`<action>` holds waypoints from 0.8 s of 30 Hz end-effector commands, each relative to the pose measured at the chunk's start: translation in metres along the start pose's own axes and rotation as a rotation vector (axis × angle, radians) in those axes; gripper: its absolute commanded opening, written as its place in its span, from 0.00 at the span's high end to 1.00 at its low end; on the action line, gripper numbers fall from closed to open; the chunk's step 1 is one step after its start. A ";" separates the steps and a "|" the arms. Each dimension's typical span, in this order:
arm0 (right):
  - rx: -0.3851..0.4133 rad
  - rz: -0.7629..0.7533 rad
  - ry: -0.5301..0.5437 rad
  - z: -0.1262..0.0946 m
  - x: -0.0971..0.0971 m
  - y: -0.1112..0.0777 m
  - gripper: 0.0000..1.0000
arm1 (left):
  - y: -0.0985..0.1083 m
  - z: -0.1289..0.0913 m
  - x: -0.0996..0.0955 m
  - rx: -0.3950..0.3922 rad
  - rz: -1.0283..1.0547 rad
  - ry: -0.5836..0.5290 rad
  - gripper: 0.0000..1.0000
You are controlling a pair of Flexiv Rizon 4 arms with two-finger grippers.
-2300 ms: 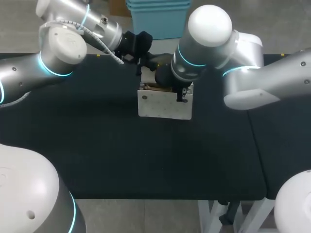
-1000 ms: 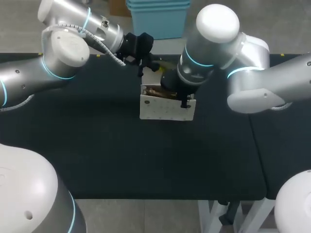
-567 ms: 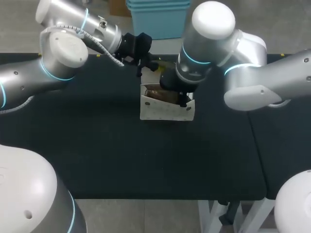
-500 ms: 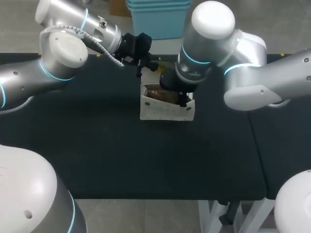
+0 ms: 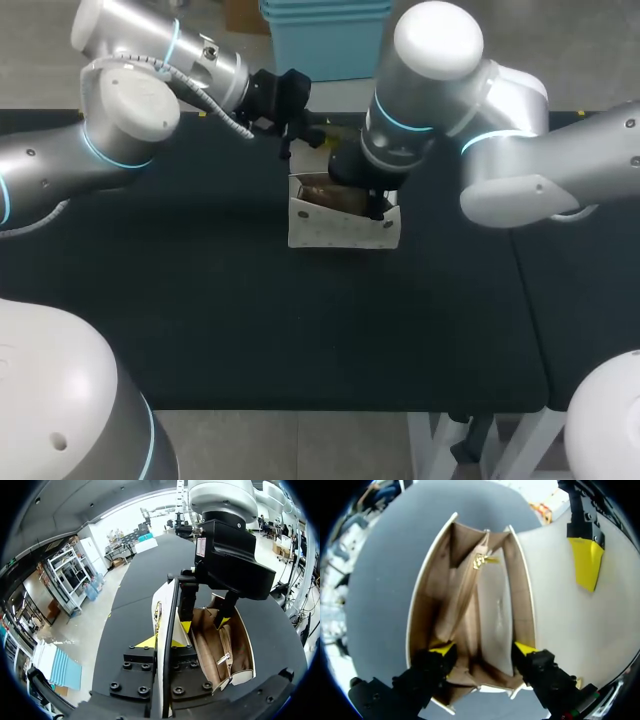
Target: Pick up the bag, open it, inspect its contents, close it, and place it on the opposite side
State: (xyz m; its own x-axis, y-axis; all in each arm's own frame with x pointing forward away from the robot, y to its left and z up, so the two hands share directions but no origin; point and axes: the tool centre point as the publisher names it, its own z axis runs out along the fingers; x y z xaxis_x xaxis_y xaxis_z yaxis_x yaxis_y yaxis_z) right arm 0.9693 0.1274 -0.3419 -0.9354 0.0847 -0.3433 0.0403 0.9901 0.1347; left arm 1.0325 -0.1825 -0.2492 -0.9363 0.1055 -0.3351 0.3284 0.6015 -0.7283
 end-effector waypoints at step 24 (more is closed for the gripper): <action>0.006 0.004 -0.019 0.008 0.000 0.001 0.00 | -0.003 0.002 0.003 0.008 0.003 0.000 1.00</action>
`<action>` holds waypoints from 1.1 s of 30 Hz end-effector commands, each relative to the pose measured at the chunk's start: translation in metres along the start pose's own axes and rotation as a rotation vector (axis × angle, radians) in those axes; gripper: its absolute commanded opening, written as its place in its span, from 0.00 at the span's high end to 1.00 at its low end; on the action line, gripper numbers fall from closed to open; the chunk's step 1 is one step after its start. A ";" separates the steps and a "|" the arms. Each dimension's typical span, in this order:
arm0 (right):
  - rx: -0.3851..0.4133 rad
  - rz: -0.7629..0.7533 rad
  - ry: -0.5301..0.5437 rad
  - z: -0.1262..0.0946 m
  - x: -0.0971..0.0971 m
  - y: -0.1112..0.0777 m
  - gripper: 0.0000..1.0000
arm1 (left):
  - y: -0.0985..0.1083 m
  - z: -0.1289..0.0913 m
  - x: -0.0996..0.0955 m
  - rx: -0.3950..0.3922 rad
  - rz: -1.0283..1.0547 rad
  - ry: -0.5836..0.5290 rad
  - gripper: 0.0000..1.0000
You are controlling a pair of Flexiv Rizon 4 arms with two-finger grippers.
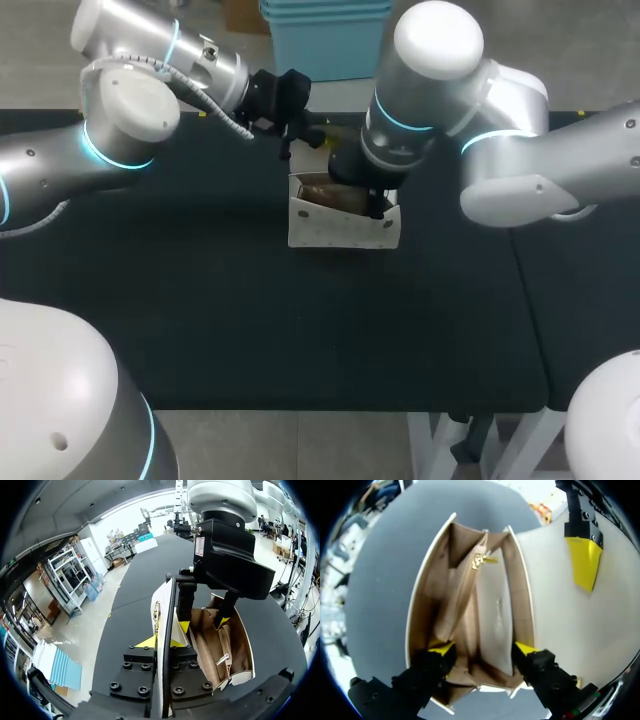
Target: Pick up the bag, open it, inspect its contents, close it, and place it on the opposite side
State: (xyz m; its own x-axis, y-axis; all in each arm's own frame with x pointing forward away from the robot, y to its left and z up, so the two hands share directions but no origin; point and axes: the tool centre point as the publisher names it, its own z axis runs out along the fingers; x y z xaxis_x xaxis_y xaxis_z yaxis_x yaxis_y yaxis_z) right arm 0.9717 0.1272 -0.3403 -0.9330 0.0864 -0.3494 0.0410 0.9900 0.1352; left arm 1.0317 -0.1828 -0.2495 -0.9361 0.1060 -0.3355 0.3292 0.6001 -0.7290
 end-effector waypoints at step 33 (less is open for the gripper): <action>0.053 0.007 -0.318 -0.107 0.024 0.000 1.00 | 0.002 0.021 -0.004 0.022 -0.089 0.025 1.00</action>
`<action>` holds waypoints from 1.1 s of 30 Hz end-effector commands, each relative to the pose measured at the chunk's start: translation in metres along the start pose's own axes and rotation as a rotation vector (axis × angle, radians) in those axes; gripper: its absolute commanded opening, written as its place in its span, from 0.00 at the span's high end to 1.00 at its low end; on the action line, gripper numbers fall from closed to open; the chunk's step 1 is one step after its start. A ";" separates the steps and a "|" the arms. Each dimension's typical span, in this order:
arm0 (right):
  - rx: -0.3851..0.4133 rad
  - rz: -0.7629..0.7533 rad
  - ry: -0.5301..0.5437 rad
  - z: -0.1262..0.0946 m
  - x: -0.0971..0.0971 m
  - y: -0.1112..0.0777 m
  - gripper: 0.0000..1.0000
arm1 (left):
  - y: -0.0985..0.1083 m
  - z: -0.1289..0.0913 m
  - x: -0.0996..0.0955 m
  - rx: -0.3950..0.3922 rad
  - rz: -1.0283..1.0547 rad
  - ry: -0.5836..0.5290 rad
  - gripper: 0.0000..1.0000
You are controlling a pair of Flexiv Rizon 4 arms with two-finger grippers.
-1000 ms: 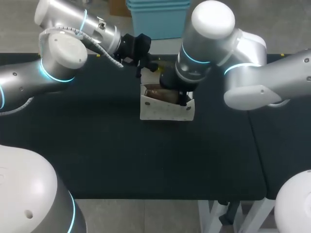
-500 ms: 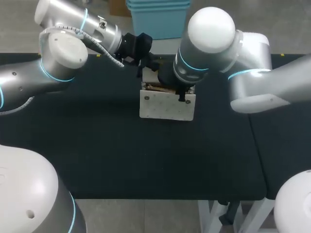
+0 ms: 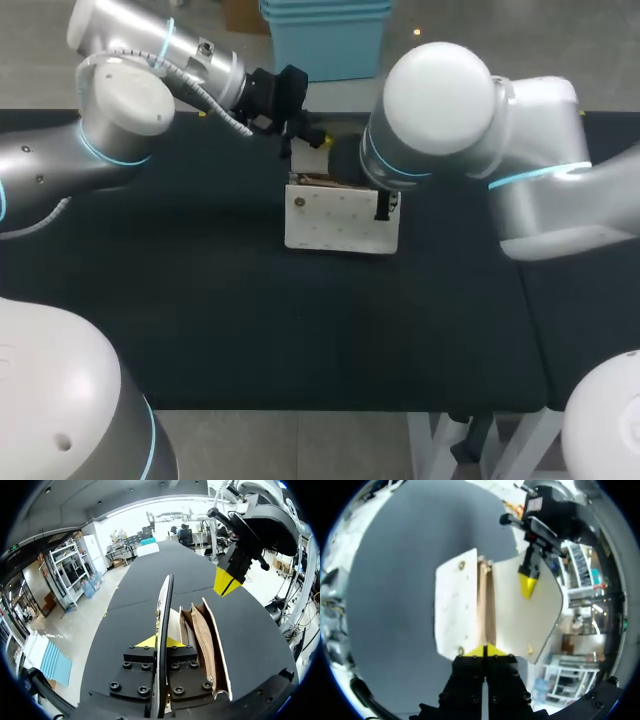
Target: Pick up the bag, open it, inspect its contents, close it, and place it on the opposite side
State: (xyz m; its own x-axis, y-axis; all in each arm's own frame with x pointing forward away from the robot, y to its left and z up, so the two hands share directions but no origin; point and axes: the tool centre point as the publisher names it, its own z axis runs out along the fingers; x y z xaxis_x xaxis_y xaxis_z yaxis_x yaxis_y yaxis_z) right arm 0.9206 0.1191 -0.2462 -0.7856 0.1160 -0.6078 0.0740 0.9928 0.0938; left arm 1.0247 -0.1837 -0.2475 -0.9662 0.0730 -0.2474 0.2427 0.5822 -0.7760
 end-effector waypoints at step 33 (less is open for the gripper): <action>-0.019 0.098 0.017 0.051 0.077 -0.015 1.00 | 0.064 0.064 -0.016 -0.070 0.148 -0.077 1.00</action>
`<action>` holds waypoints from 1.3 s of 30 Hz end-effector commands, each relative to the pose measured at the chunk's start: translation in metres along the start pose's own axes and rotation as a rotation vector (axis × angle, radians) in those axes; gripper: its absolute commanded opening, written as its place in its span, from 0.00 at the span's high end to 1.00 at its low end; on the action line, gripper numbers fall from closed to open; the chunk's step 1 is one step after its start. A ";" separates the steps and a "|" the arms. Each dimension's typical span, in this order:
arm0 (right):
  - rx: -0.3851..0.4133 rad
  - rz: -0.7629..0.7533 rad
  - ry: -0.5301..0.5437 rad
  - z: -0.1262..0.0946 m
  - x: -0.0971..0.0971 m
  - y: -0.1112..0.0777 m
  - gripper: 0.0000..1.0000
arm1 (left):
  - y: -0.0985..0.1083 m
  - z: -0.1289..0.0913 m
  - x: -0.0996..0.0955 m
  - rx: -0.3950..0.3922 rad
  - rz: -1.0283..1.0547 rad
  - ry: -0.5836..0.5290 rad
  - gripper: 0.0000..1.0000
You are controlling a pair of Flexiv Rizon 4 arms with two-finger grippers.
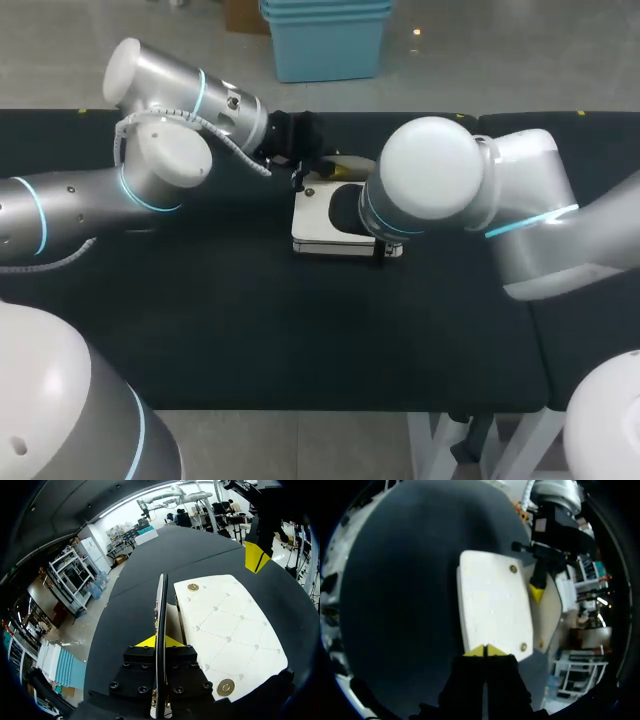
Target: Pick up the bag, open it, inspect its contents, close it, and place it on the opposite side
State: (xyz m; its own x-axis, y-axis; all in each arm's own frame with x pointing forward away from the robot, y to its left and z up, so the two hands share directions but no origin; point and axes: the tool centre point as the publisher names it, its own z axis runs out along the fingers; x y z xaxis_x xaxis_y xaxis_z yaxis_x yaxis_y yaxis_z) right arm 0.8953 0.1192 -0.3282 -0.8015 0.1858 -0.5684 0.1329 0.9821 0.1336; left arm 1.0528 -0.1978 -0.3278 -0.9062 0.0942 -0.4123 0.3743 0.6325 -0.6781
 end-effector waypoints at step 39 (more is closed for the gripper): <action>-0.027 0.022 -0.135 0.037 0.026 0.000 0.66 | 0.018 0.023 -0.009 -0.013 -0.004 0.129 1.00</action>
State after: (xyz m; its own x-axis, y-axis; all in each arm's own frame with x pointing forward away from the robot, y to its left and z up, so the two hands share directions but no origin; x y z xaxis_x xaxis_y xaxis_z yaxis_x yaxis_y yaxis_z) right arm 0.8911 0.1173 -0.3660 -0.7217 0.2090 -0.6599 0.1247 0.9770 0.1730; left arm 1.0691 -0.2036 -0.3491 -0.9259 0.1842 -0.3297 0.3669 0.6458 -0.6696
